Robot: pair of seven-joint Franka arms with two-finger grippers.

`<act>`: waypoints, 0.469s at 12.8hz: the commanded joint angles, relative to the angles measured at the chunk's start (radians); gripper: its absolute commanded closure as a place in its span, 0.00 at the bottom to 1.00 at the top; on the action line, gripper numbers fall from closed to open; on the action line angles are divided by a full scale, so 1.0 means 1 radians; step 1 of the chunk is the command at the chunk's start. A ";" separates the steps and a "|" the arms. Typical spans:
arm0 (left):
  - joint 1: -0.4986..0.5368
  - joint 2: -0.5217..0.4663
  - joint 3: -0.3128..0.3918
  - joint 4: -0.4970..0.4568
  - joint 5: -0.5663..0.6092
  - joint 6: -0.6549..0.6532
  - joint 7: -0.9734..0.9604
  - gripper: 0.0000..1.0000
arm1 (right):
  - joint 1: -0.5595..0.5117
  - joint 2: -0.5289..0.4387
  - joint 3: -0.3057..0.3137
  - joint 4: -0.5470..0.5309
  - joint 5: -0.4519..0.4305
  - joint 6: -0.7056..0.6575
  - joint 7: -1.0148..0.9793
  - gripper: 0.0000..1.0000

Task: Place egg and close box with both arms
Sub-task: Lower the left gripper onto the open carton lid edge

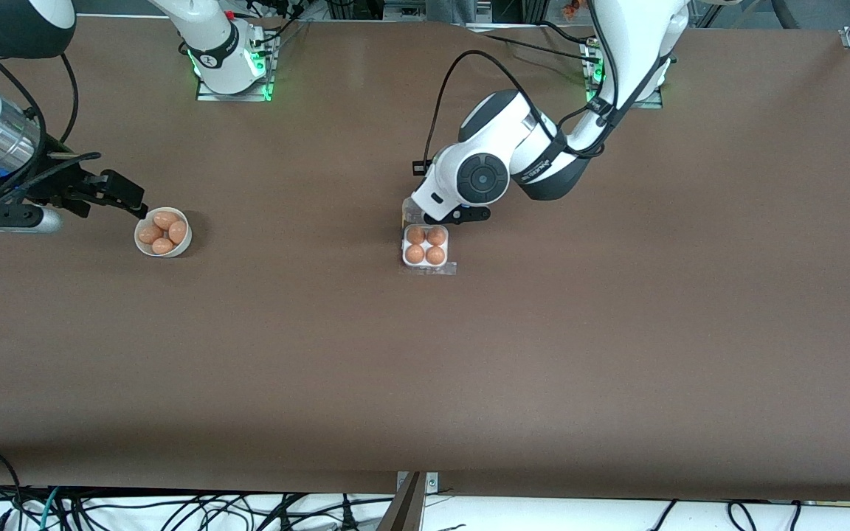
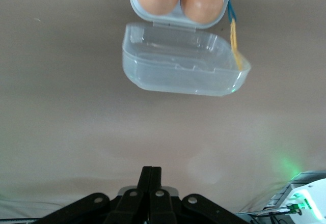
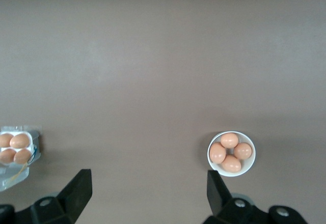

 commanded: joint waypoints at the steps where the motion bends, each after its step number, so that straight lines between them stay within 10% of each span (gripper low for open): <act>1: -0.027 0.054 0.013 0.024 -0.005 0.004 -0.013 0.96 | -0.045 -0.062 0.023 -0.067 -0.016 0.049 -0.028 0.00; 6: -0.048 0.105 0.015 0.042 0.070 0.056 -0.065 0.99 | -0.069 -0.088 0.047 -0.042 -0.034 -0.044 -0.033 0.00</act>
